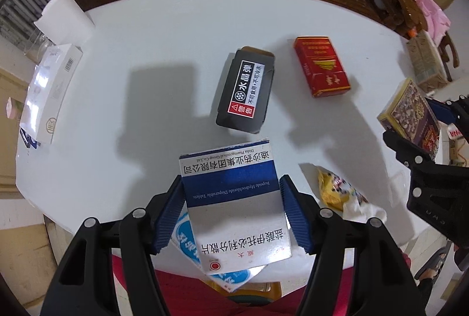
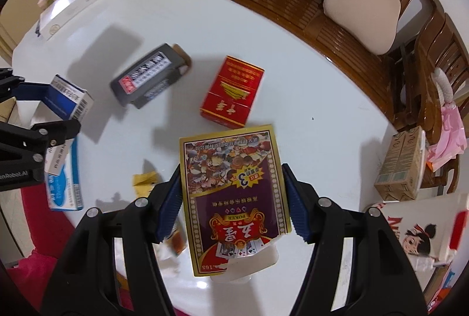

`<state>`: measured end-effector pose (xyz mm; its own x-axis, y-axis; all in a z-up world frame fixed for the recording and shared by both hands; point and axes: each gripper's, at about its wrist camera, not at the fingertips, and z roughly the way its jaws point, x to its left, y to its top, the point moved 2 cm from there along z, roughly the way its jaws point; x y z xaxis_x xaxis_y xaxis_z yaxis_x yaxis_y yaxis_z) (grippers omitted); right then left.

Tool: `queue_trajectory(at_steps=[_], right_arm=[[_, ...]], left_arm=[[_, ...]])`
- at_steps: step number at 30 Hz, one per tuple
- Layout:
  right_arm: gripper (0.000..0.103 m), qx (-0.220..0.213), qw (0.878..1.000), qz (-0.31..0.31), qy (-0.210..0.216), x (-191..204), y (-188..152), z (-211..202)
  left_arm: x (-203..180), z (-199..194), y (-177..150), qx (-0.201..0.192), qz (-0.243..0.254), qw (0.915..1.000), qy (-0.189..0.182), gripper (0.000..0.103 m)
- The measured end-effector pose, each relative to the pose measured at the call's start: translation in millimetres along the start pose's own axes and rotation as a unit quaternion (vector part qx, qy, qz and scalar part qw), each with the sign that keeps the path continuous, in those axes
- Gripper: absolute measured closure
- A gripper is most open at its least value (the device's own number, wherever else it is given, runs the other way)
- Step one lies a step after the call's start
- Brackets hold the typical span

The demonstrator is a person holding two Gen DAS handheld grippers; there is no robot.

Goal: Collect trash
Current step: 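Carry both held boxes down into the white plastic bag under the table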

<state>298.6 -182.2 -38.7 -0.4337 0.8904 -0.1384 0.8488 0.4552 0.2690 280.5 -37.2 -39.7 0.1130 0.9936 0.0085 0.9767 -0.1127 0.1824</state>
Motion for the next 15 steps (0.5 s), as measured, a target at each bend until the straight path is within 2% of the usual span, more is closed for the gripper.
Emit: queue_trajectory(at_steps=[8,15], right_arm=[[0.041,-0.03,0.999,-0.016,-0.002,41,-20,-53],[0.041,-0.052,0.998,-0.023,-0.005,84,-56,-90]], left_arm=[[5,-24,-43,-0.026,0.026,0.9993,-0.011,0.04],[12,-40,-84,-0.046,0.05,0.9975,-0.017,0.04]])
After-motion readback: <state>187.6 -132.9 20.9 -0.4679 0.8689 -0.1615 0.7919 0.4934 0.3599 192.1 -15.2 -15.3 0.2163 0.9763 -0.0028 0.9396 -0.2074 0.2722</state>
